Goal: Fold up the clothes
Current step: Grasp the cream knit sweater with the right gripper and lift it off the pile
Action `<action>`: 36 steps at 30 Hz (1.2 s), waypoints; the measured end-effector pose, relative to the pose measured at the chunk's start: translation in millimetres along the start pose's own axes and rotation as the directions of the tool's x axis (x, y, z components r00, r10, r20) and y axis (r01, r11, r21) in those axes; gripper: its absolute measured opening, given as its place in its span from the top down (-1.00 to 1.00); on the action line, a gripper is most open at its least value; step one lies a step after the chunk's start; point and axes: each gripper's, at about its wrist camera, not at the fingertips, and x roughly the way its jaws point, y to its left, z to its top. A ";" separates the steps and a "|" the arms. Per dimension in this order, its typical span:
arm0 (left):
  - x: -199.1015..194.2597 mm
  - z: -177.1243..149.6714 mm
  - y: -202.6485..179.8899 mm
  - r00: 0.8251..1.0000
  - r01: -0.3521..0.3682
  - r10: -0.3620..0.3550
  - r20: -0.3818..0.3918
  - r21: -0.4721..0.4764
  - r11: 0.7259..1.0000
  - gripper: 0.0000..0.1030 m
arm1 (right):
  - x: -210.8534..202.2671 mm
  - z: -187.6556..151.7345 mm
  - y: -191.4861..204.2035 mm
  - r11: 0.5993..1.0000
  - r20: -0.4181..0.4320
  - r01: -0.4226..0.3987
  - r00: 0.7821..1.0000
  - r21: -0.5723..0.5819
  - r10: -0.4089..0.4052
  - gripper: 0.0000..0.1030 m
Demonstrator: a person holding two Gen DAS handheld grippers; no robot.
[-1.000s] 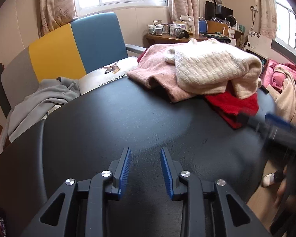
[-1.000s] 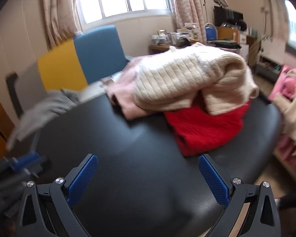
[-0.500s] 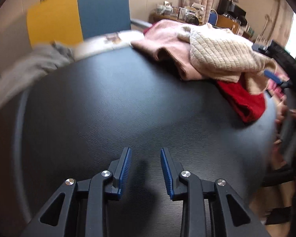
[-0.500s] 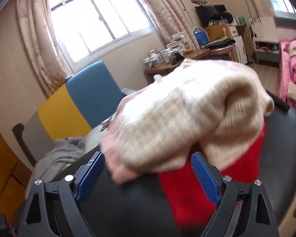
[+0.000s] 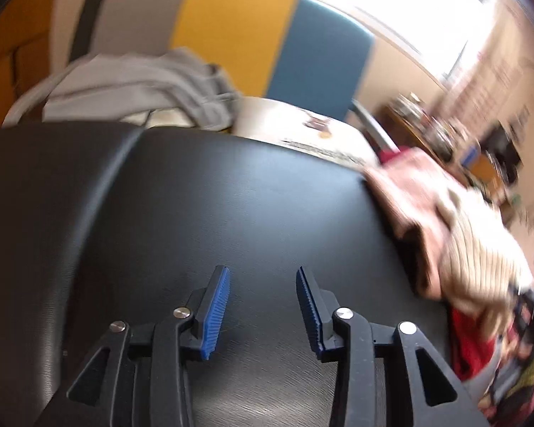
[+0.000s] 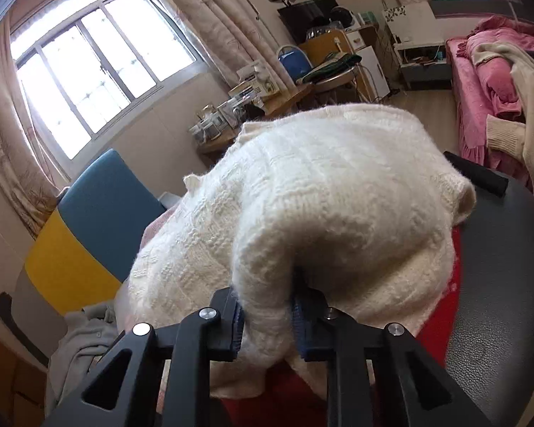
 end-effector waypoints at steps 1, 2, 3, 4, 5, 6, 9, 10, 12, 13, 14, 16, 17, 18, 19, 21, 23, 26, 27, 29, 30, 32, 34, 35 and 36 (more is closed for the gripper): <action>0.0 4.6 6.6 1.000 -0.006 0.006 -0.009 -0.002 1.000 0.21 | -0.4 -1.0 3.6 0.999 -0.018 -0.025 1.000 -0.020 0.025 0.70; 0.0 9.1 13.3 1.000 -0.013 0.013 -0.018 -0.005 1.000 0.21 | -0.8 -1.9 7.3 0.998 -0.036 -0.051 0.998 -0.040 0.050 0.74; -0.5 13.0 18.4 0.999 -0.012 0.012 -0.030 -0.001 1.000 0.21 | -1.3 -2.9 10.9 0.995 -0.055 -0.077 0.996 -0.059 0.074 0.74; -2.5 14.5 18.6 0.999 0.013 -0.012 -0.050 0.019 1.000 0.23 | -6.3 -6.9 16.3 0.991 -0.071 -0.106 0.992 -0.082 0.101 0.74; -4.6 15.3 18.3 0.997 0.037 -0.034 -0.068 0.039 0.999 0.23 | -15.5 -13.8 23.4 0.985 -0.084 -0.138 0.988 -0.108 0.129 0.74; -6.9 13.1 15.9 0.995 0.055 -0.050 -0.081 0.063 0.996 0.23 | -24.0 -22.1 27.2 0.978 -0.101 -0.166 0.983 -0.123 0.155 0.74; -10.6 -1.8 0.0 0.986 0.095 -0.073 -0.152 0.145 0.985 0.24 | -43.8 -48.5 26.9 0.965 -0.154 -0.228 0.966 -0.130 0.207 0.86; -10.2 -8.6 -7.9 0.982 0.101 -0.071 -0.175 0.173 0.980 0.25 | -49.1 -56.5 25.9 0.961 -0.170 -0.243 0.961 -0.132 0.219 0.91; -11.1 -22.6 -23.2 0.971 0.139 -0.087 -0.222 0.231 0.963 0.25 | -59.6 -72.6 24.0 0.952 -0.204 -0.273 0.948 -0.135 0.243 1.00; -12.6 -29.8 -29.7 0.965 0.162 -0.098 -0.242 0.260 0.952 0.25 | -64.9 -80.6 23.0 0.948 -0.221 -0.288 0.942 -0.136 0.254 0.99; -15.8 -36.7 -33.6 0.964 0.169 -0.098 -0.247 0.288 0.943 0.25 | -70.1 -88.6 22.0 0.943 -0.238 -0.303 0.934 -0.137 0.265 0.99; -22.2 -50.5 -41.4 0.961 0.184 -0.096 -0.257 0.343 0.921 0.25 | -80.7 -104.7 20.0 0.933 -0.271 -0.332 0.919 -0.138 0.287 0.98; -25.3 -56.1 -45.0 0.961 0.191 -0.097 -0.259 0.367 0.910 0.25 | -85.9 -112.7 19.1 0.928 -0.288 -0.347 0.910 -0.138 0.298 0.97; -28.2 -57.5 -47.9 0.963 0.195 -0.101 -0.250 0.386 0.902 0.25 | -91.2 -120.8 18.1 0.922 -0.304 -0.362 0.901 -0.138 0.308 0.91; -31.0 -58.9 -50.8 0.965 0.199 -0.105 -0.241 0.405 0.892 0.25 | -96.2 -116.1 12.9 0.924 -0.288 -0.361 0.905 -0.125 0.314 0.71; -31.7 -59.0 -56.3 0.964 0.207 -0.109 -0.243 0.424 0.882 0.25 | -103.2 -75.6 -12.1 0.954 -0.175 -0.288 0.947 -0.084 0.270 -0.38; -28.6 -57.4 -60.3 0.959 0.218 -0.112 -0.260 0.426 0.878 0.25 | -107.1 -36.2 -43.4 0.980 -0.030 -0.198 0.980 -0.026 0.197 -0.96; -17.5 -55.4 -53.6 0.939 0.249 -0.129 -0.319 0.369 0.896 0.25 | -84.7 11.5 -95.4 0.993 0.074 -0.069 0.995 0.094 0.062 -1.00; -14.5 -56.2 -53.2 0.937 0.245 -0.124 -0.327 0.363 0.899 0.25 | -73.8 21.6 -110.8 0.991 0.079 -0.040 0.996 0.129 0.030 -1.00; -8.8 -57.7 -52.5 0.934 0.238 -0.113 -0.340 0.352 0.905 0.25 | -48.7 32.8 -138.9 0.982 0.059 -0.004 0.998 0.190 -0.008 -1.00; -7.1 -57.8 -51.9 0.934 0.231 -0.104 -0.343 0.353 0.907 0.25 | -36.1 38.4 -153.0 0.975 0.048 0.014 0.999 0.221 -0.026 -1.00; -3.7 -58.0 -50.7 0.934 0.217 -0.086 -0.348 0.356 0.909 0.25 | -12.9 45.2 -175.2 0.961 0.017 0.042 0.999 0.273 -0.048 -0.98; -2.1 -57.1 -49.0 0.932 0.212 -0.082 -0.352 0.350 0.913 0.25 | 4.9 39.6 -180.5 0.951 -0.035 0.042 0.999 0.306 -0.033 -0.86; -1.9 -56.3 -47.9 0.931 0.213 -0.084 -0.354 0.344 0.914 0.25 | 13.8 36.8 -183.1 0.946 -0.061 0.043 0.998 0.322 -0.024 -0.79; -1.6 -55.8 -47.1 0.931 0.214 -0.085 -0.356 0.339 0.916 0.25 | 22.7 34.0 -185.8 0.940 -0.087 0.044 0.996 0.338 -0.015 -0.66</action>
